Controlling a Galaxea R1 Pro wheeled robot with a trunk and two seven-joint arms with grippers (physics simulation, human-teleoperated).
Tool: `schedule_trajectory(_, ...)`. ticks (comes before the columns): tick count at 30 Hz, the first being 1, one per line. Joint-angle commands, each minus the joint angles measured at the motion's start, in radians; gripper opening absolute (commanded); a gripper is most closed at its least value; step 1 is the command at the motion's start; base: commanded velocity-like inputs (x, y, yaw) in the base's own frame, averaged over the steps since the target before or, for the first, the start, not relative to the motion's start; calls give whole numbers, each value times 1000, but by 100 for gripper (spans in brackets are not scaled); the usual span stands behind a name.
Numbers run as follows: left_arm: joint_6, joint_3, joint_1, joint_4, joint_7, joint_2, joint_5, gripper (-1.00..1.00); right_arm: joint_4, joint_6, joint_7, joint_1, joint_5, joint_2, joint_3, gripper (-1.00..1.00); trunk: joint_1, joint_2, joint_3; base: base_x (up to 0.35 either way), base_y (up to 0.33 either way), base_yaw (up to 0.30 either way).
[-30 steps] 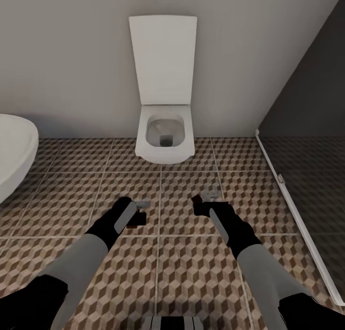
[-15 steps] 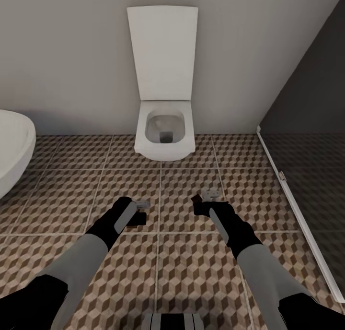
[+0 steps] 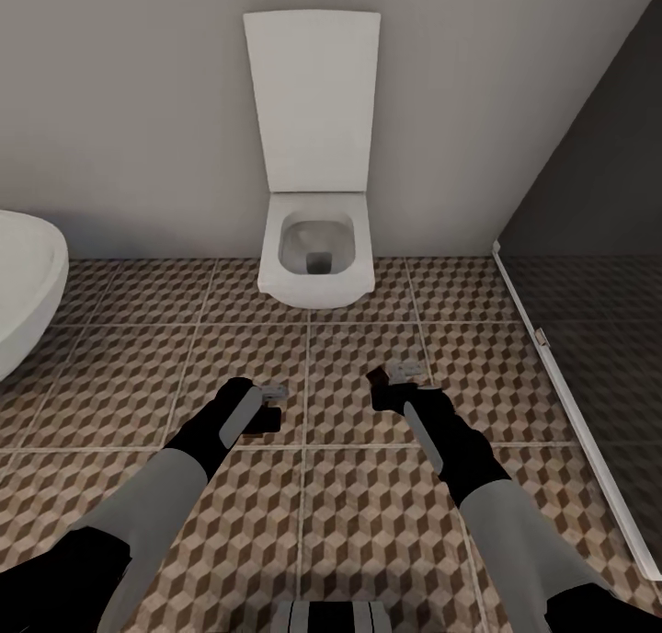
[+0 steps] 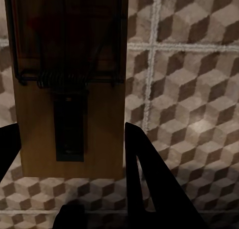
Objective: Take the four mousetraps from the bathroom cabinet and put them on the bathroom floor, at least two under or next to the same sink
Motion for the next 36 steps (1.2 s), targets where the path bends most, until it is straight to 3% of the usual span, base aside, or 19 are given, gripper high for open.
schedule_trajectory(1, 3, -3, -1, -1, 8, 1, 8, -100, -1, 4, -4, 0, -6, 0, 14, -100, 0, 0, -1, 0, 0, 0)
schedule_trajectory(8, 3, -3, -1, -1, 8, 1, 9, -100, -3, 4, -4, 0, -7, 0, 44, -100, 0, 0, -7, 0, 0, 0)
schedule_trajectory(36, 3, -5, -1, 0, 9, -13, 7, -100, -2, 4, -4, 0, -6, 0, 47, -100, 107, -196, -141, 0, 0, 0)
